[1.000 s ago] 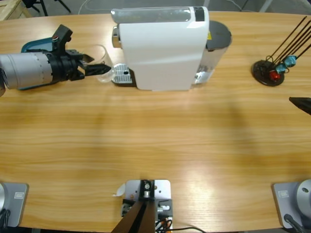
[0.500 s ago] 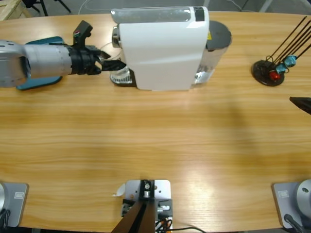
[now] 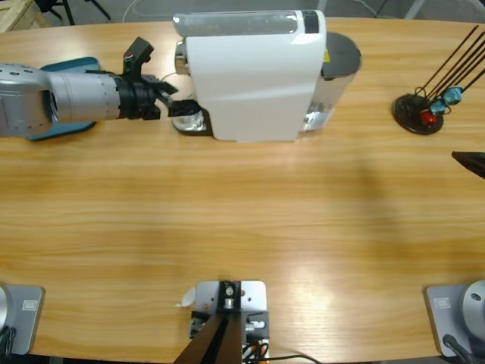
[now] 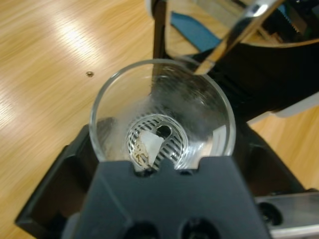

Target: Pour coffee

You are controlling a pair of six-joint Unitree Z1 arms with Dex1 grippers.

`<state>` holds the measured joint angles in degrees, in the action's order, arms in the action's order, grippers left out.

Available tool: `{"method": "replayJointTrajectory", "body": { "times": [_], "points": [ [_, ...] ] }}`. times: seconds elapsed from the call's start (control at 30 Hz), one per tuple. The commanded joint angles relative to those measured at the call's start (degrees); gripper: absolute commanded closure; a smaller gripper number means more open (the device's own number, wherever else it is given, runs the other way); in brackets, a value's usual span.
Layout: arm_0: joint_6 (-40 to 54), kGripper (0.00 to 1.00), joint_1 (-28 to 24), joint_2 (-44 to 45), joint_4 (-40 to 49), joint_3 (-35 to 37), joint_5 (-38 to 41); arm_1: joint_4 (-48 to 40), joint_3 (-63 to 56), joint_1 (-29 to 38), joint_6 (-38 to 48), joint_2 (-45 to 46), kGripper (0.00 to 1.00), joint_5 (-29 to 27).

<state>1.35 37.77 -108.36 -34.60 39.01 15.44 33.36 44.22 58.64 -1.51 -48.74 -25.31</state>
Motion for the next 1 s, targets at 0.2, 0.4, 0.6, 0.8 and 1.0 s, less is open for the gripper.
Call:
{"method": "replayJointTrajectory", "body": {
  "times": [0.2,0.4,0.6,0.8,1.0],
  "points": [
    [0.67,0.032,1.70,1.89,0.24,-4.42,-0.15,0.39,-1.86,-0.19,-0.42,1.67,0.004,-0.97],
    [0.60,0.032,1.70,10.91,1.08,-8.62,-1.73,0.24,-2.10,-0.19,-0.39,1.40,0.004,-0.88],
    [-1.30,0.032,1.56,26.06,19.77,-7.05,-12.26,0.27,-2.16,-0.19,0.21,0.45,0.000,-0.15],
    [-2.67,0.057,0.47,42.79,48.17,1.10,-16.92,6.09,6.40,-2.46,0.68,-5.57,0.213,0.64],
    [-4.32,0.069,0.47,44.01,55.98,0.94,-16.23,12.58,28.66,-19.74,0.63,-21.57,1.000,15.53]
  ]
}}
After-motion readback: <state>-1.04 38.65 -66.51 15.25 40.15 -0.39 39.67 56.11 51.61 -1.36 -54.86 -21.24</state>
